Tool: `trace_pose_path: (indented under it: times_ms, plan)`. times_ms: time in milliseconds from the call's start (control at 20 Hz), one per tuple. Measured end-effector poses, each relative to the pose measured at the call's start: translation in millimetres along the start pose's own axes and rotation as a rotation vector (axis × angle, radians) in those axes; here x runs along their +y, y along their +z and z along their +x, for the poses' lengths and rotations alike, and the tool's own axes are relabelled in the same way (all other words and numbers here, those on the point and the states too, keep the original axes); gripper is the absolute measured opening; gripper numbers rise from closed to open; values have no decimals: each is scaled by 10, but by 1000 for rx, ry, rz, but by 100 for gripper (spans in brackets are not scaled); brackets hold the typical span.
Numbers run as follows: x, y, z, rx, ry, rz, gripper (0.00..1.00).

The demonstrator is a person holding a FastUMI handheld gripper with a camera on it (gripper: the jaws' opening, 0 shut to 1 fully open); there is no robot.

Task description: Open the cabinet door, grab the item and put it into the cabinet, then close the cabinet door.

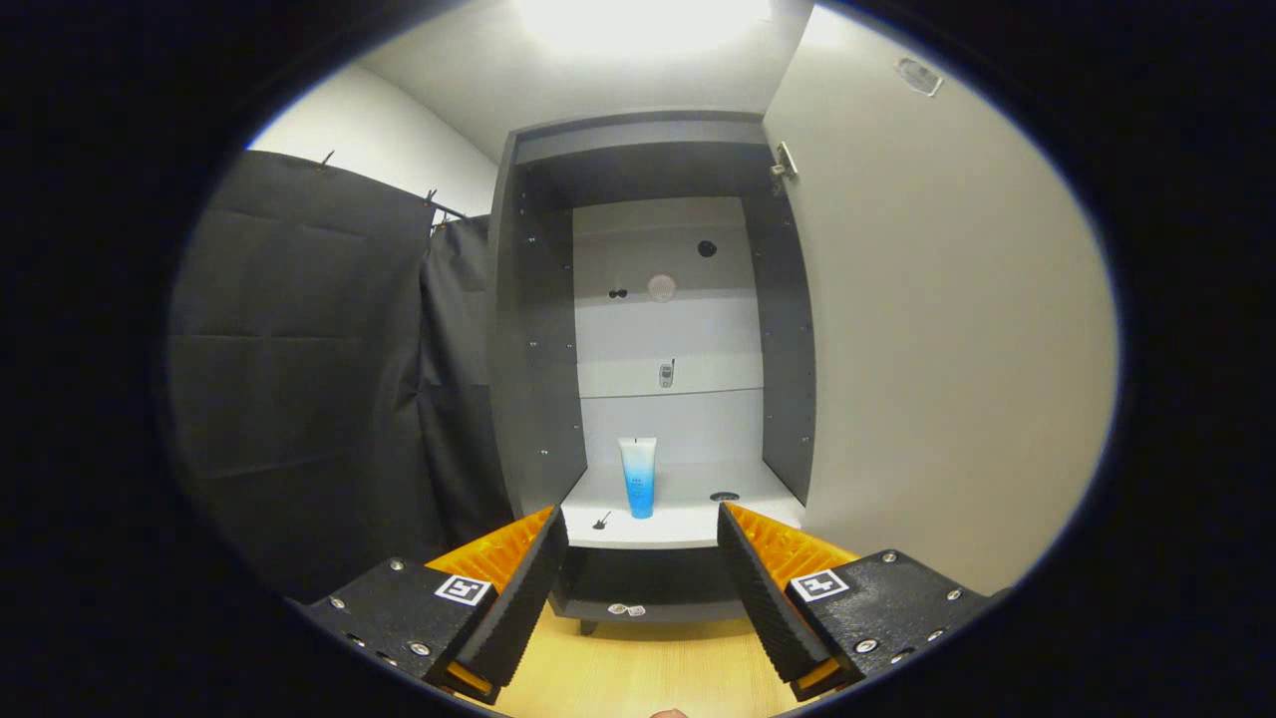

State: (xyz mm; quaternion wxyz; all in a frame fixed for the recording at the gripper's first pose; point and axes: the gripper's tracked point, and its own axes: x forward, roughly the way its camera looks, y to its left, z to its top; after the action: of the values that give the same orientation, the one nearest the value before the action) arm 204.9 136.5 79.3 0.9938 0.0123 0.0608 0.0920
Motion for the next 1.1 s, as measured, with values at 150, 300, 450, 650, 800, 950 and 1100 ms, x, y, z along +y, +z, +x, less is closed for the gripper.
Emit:
trace_pose_path:
  times_ms: [150, 300, 450, 650, 800, 950, 1100]
  plan:
    - [-62, -55, -352, 4, 6, 6, 93]
    - [-230, -103, -691, 11, -15, -2, 94]
    - [-456, -157, -1016, 40, -31, 4, 93]
    - [-906, -164, -1386, 59, -103, -9, 93]
    - [-1161, -156, -1632, 56, -149, -12, 93]
    - [-1394, -108, -1854, 53, -186, -7, 93]
    - [-1596, 6, -2019, 37, -209, 21, 94]
